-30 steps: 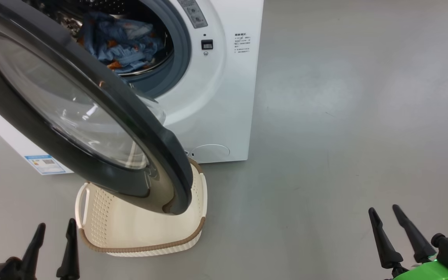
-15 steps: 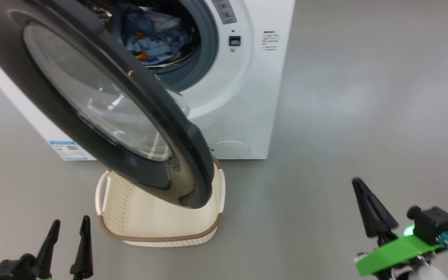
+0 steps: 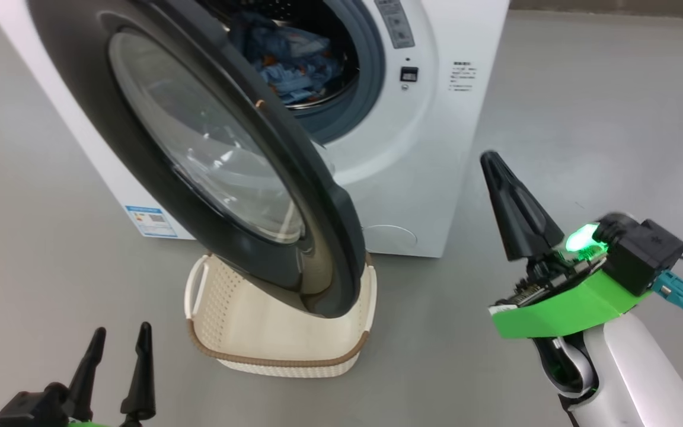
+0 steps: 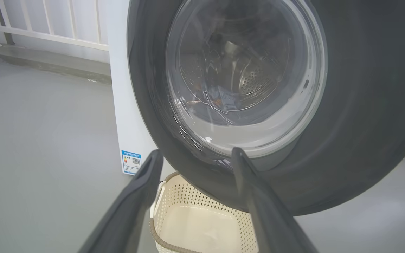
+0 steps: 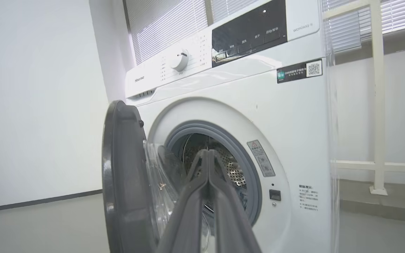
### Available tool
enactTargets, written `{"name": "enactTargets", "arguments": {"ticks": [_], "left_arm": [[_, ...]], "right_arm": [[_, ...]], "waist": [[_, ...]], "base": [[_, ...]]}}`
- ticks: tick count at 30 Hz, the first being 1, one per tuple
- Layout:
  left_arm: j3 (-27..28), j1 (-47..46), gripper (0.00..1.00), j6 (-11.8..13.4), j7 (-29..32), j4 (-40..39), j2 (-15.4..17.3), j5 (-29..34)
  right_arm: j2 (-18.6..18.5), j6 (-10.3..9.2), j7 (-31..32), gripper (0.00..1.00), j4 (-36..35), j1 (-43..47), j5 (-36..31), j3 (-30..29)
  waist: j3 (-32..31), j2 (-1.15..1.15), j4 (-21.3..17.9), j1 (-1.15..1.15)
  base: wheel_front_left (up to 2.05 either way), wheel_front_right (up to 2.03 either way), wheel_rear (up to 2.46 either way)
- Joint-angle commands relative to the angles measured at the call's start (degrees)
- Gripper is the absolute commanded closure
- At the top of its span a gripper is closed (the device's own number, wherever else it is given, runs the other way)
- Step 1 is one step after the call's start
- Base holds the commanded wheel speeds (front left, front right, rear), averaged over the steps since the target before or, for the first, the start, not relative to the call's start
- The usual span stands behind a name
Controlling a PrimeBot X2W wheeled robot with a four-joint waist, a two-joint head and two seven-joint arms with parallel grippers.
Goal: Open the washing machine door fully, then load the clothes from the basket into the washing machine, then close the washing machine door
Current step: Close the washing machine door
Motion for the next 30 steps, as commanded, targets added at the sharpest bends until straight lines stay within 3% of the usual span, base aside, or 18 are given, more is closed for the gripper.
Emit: {"name": "enactTargets", "arguments": {"ticks": [1,11,19,30], "left_arm": [[1.7,-1.7,0.00,-0.1,-0.4,-1.8,0.6,0.6],[-0.1,-1.2,0.00,-0.1,-0.4,-3.7,-0.3,1.2],[-0.6,-1.1,0.00,-0.1,-0.4,-3.5,-1.1,1.0],[-0.9,-2.0,0.00,-0.1,-0.4,-2.8,-1.7,0.5]], "right_arm": [[0.5,0.16,-0.3,1.00,-2.7,-2.0,0.6,1.8],[0.2,0.16,-0.3,1.00,-10.2,-2.9,1.6,12.3],[0.9,0.16,-0.3,1.00,-4.1,-0.8,4.0,21.8],[0.8,0.16,-0.3,1.00,7.4,0.9,6.5,29.2]], "waist": [[-0.7,0.00,1.2,0.00],[-0.6,0.00,5.1,0.00],[0.1,0.00,6.4,0.00],[1.7,0.00,7.0,0.00]], "base": [[0.00,0.00,0.00],[0.00,0.00,0.00],[0.00,0.00,0.00],[0.00,0.00,0.00]]}}
